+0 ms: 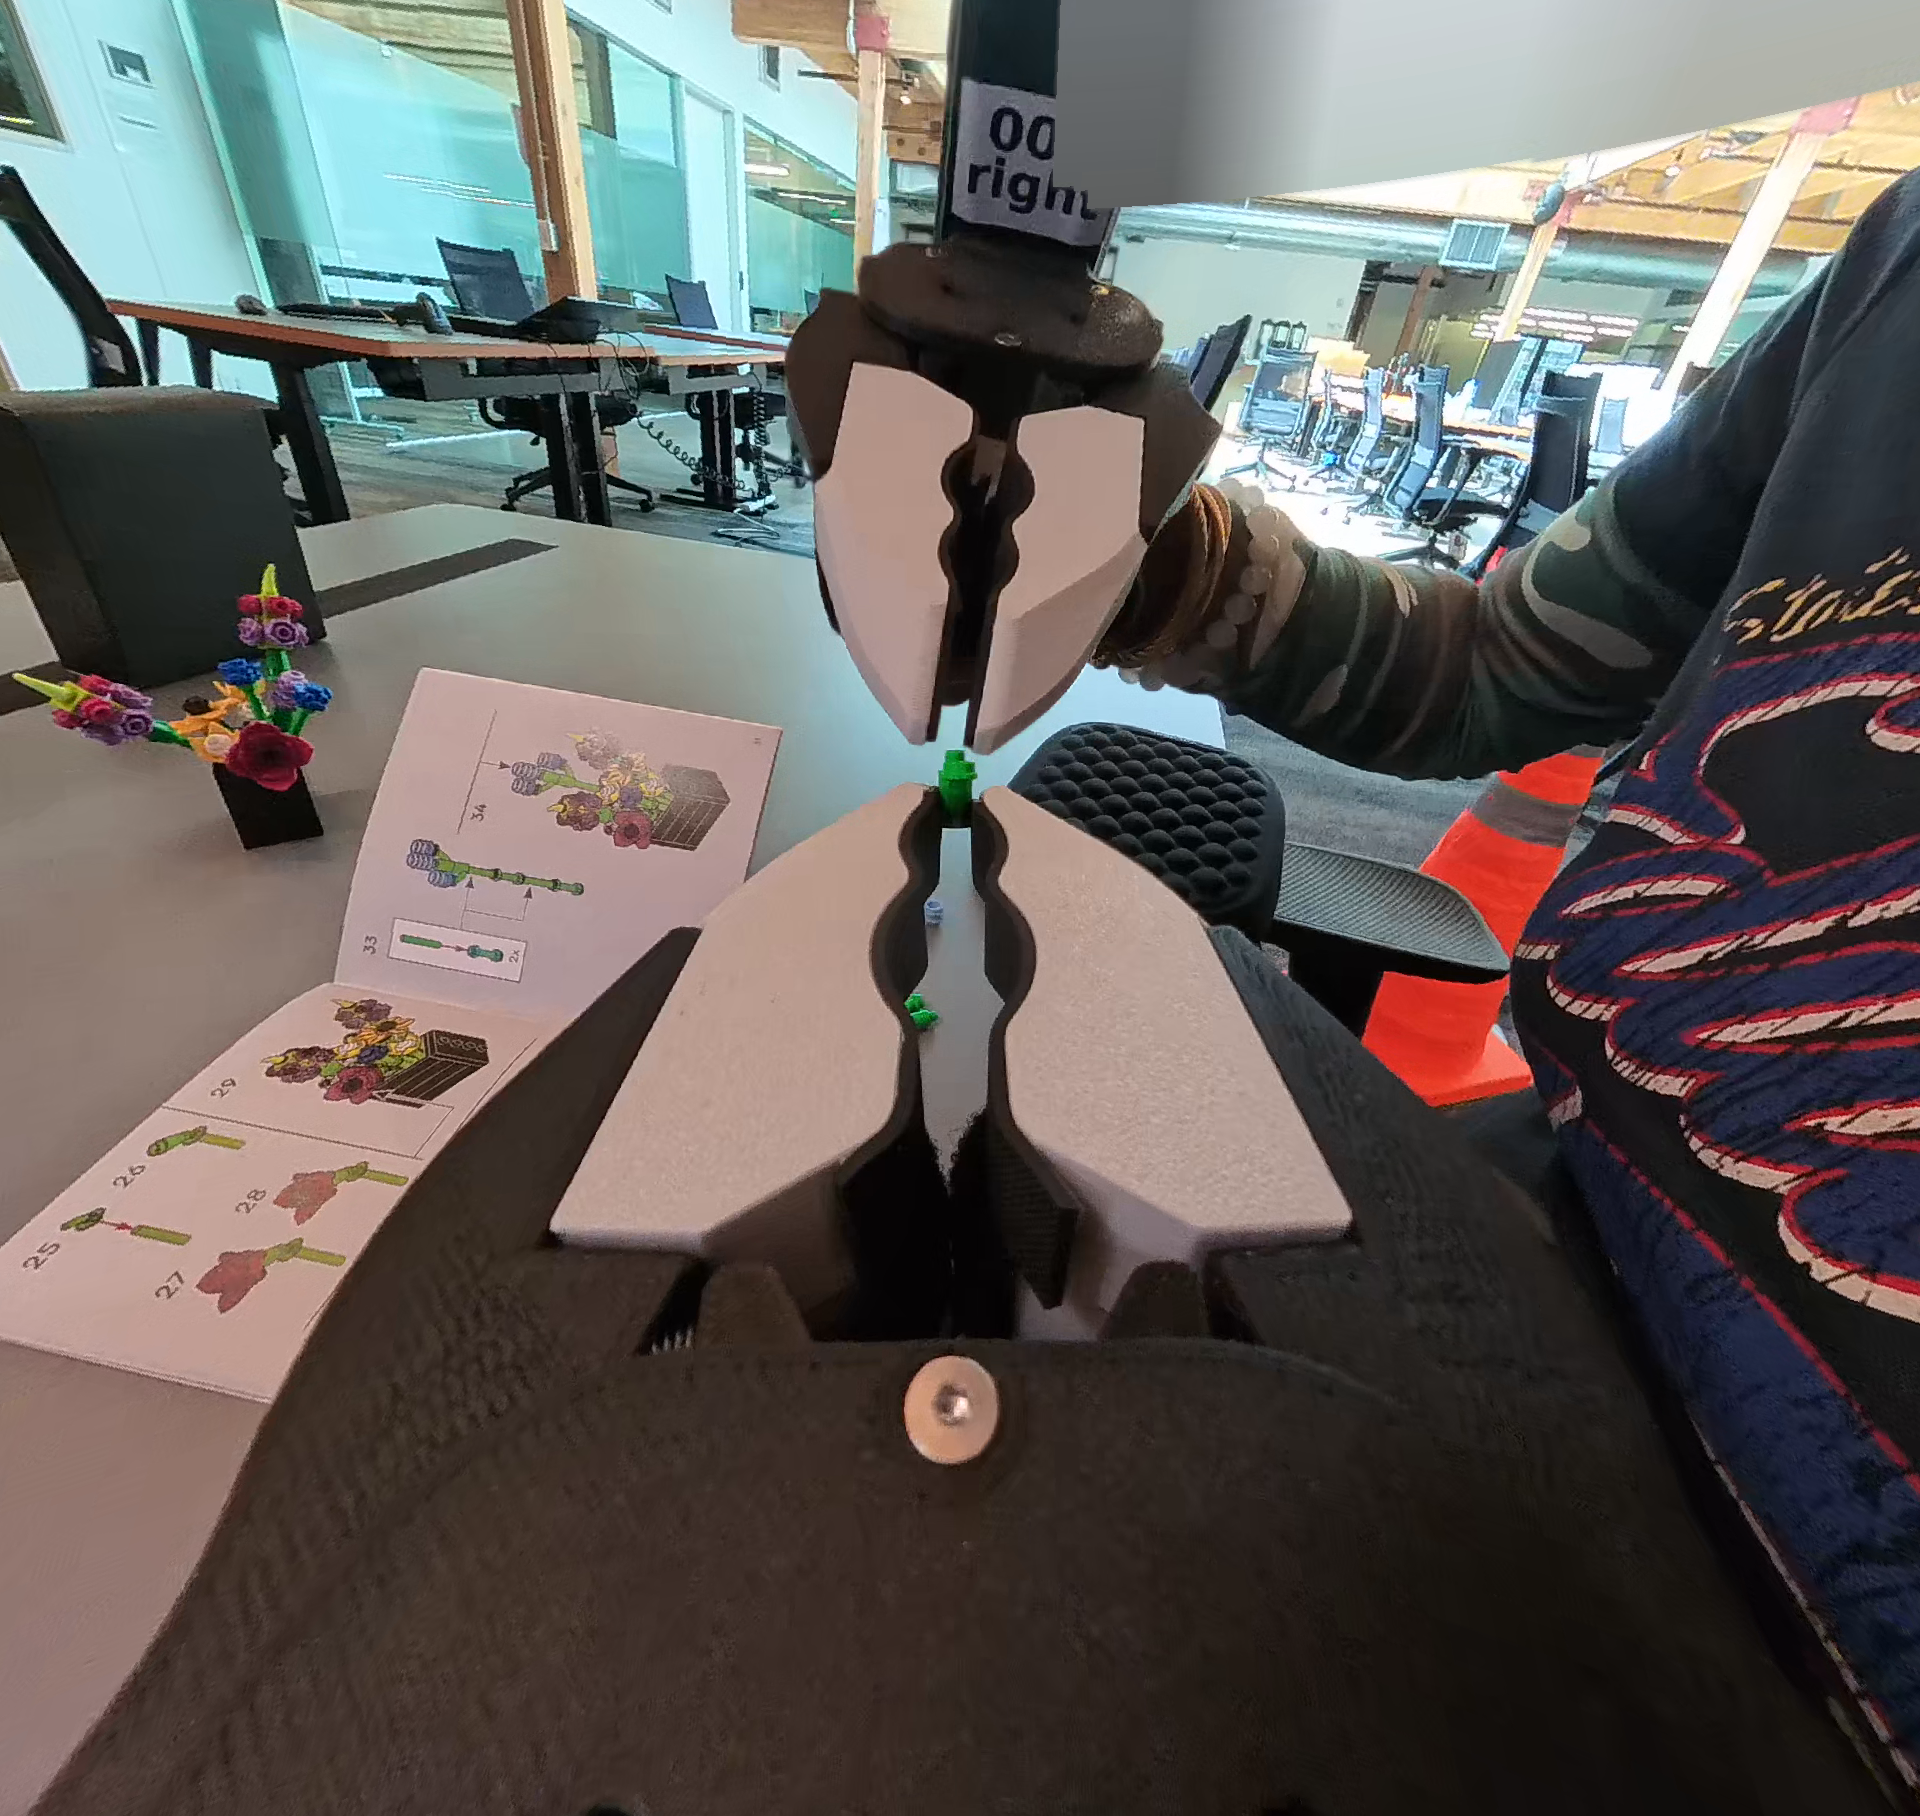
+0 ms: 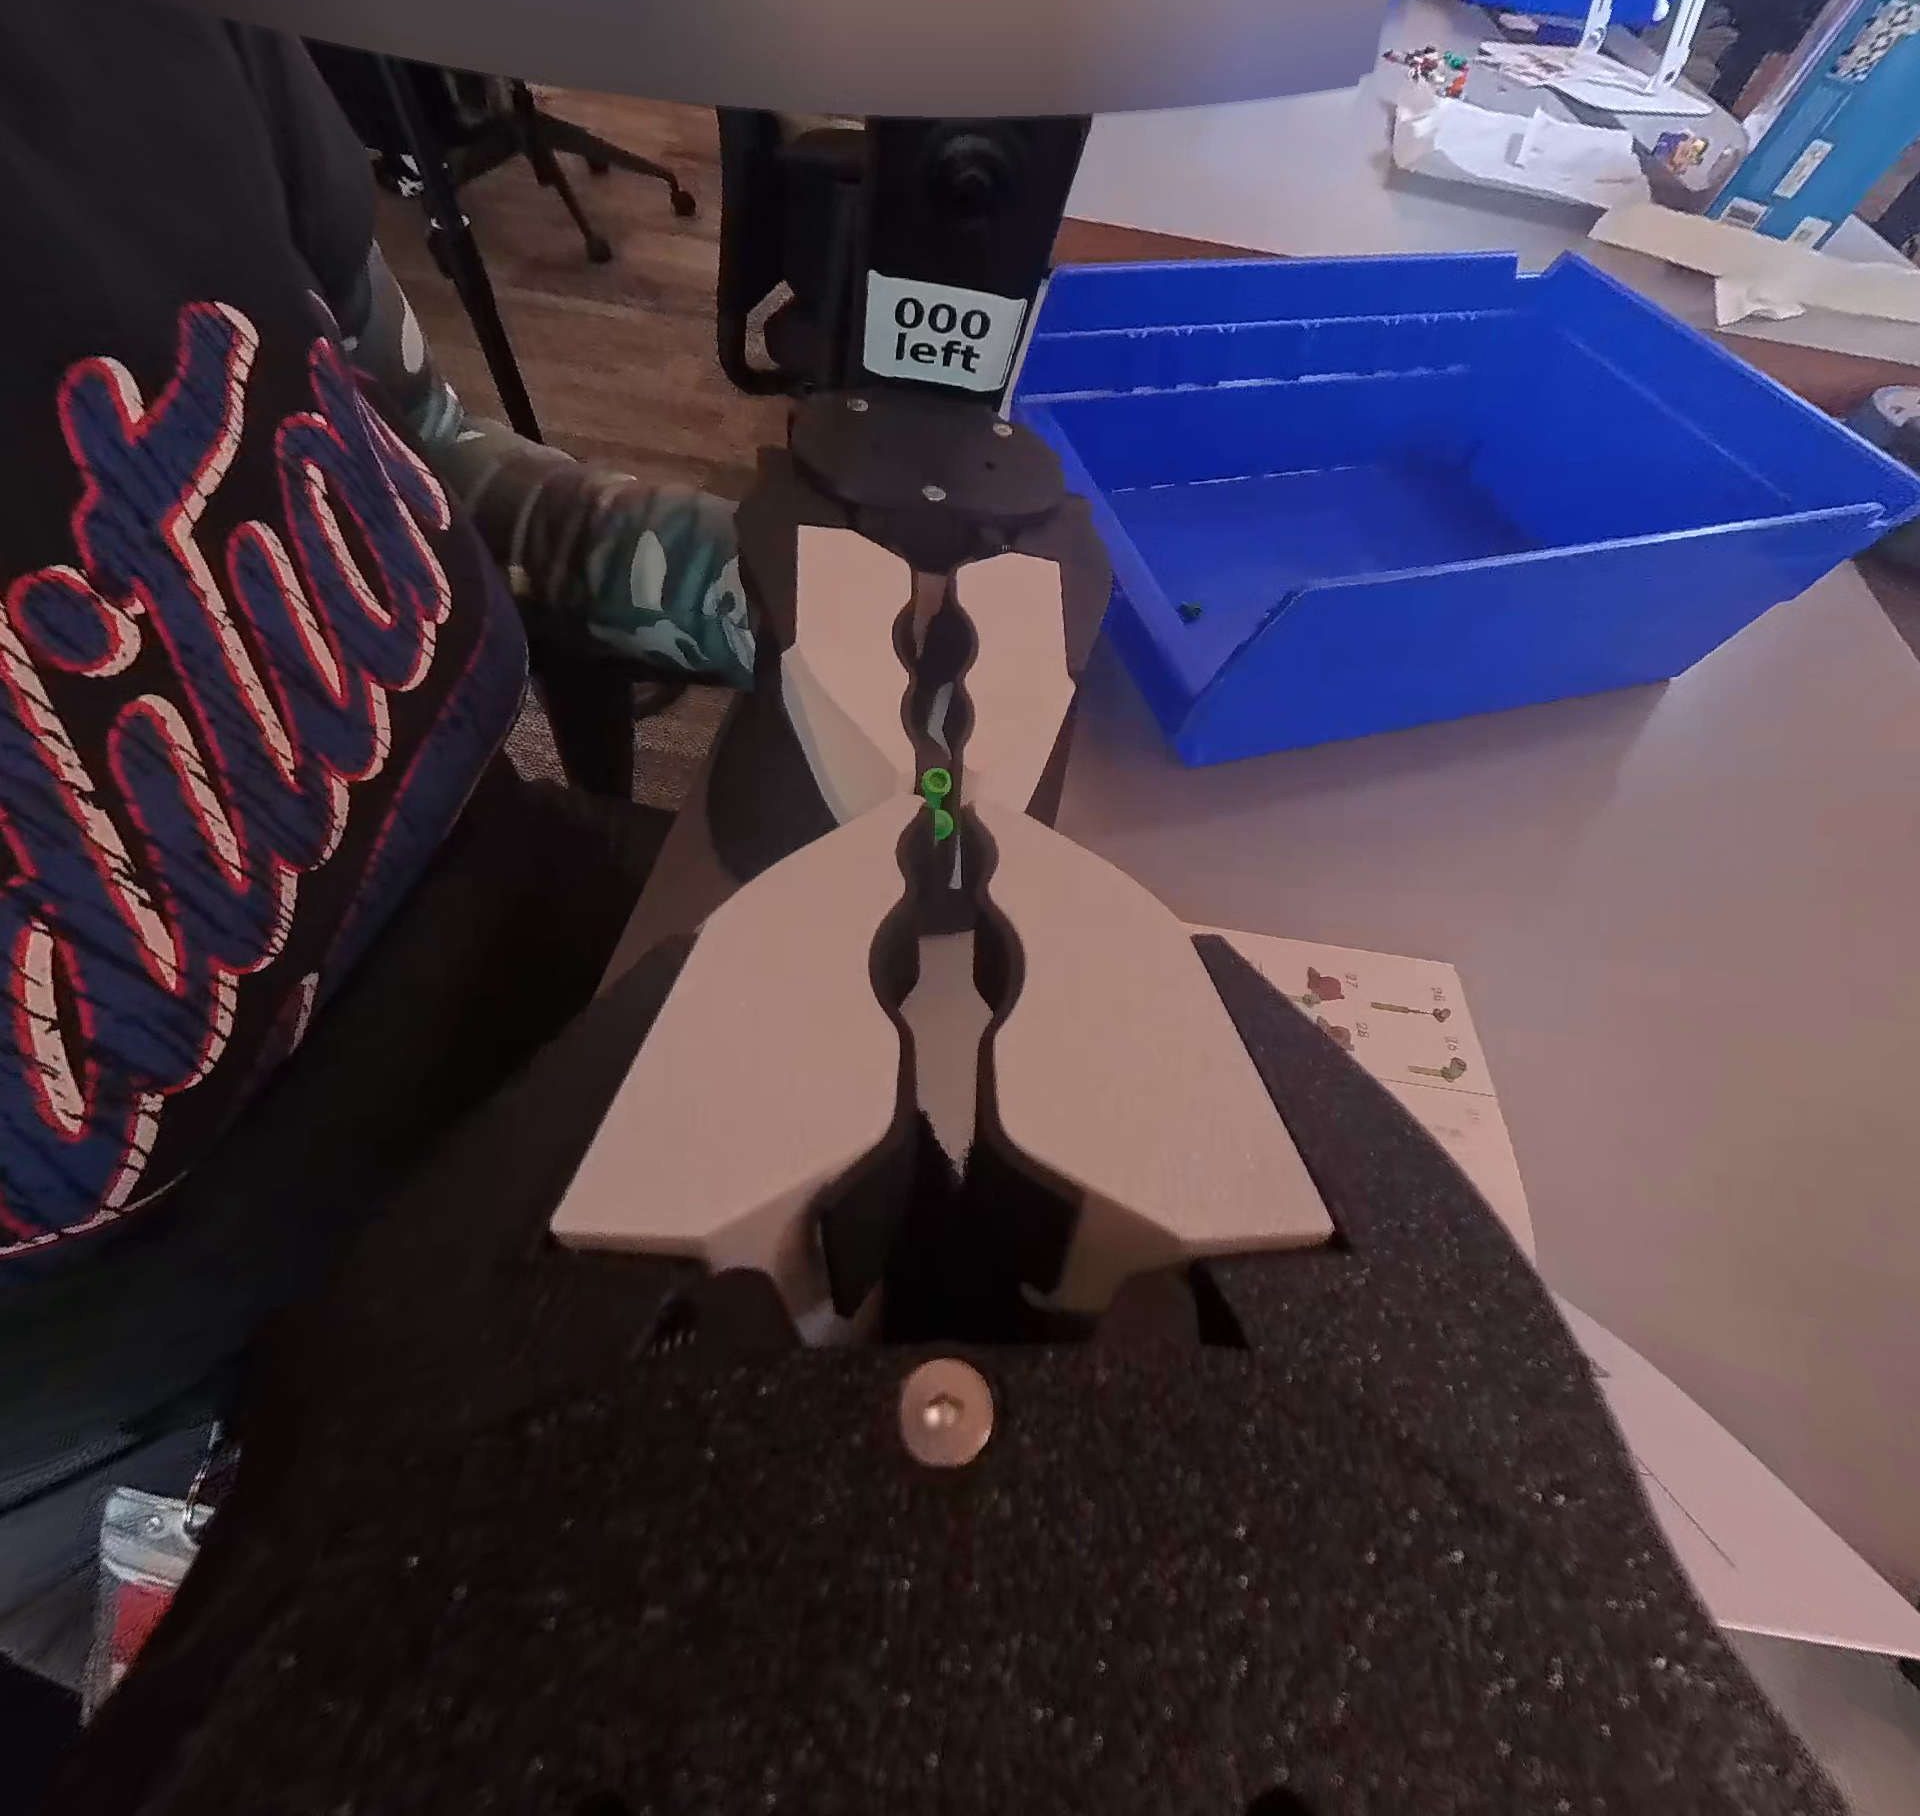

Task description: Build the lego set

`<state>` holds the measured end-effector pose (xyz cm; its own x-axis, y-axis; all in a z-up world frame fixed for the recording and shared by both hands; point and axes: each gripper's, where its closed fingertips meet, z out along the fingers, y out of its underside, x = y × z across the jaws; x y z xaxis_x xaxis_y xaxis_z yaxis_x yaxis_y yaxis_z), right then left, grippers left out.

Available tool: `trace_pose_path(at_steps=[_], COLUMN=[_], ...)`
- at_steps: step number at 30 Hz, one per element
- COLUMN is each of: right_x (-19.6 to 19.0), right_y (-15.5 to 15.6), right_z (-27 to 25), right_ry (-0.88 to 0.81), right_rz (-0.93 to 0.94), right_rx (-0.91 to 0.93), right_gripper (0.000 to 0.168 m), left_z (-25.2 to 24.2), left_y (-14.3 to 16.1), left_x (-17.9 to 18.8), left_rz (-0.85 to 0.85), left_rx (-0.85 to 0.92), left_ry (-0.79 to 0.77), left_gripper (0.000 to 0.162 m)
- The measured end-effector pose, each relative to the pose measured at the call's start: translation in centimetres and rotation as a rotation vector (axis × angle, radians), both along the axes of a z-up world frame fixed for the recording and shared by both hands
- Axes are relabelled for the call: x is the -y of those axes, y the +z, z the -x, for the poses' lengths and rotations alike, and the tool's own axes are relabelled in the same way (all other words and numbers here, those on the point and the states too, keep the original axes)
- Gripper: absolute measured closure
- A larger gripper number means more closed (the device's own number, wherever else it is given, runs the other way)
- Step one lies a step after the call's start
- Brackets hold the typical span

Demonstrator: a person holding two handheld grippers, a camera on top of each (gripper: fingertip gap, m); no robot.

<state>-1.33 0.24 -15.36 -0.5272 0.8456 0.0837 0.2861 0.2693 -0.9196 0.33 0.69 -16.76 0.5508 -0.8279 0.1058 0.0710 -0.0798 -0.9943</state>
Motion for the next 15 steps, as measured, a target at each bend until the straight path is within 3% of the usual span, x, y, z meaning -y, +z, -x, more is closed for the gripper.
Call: trace_pose_path(at_steps=[15], right_x=[0.44], right_y=[-0.94], right_z=[-0.55], right_ry=[0.039], right_rz=[-0.1], right_rx=[0.07], right_gripper=[0.166], left_z=[-0.69], left_y=[-0.66], left_x=[0.11], left_rz=[-0.016], left_rx=[-0.071], left_ry=[-0.003], left_gripper=[0.156])
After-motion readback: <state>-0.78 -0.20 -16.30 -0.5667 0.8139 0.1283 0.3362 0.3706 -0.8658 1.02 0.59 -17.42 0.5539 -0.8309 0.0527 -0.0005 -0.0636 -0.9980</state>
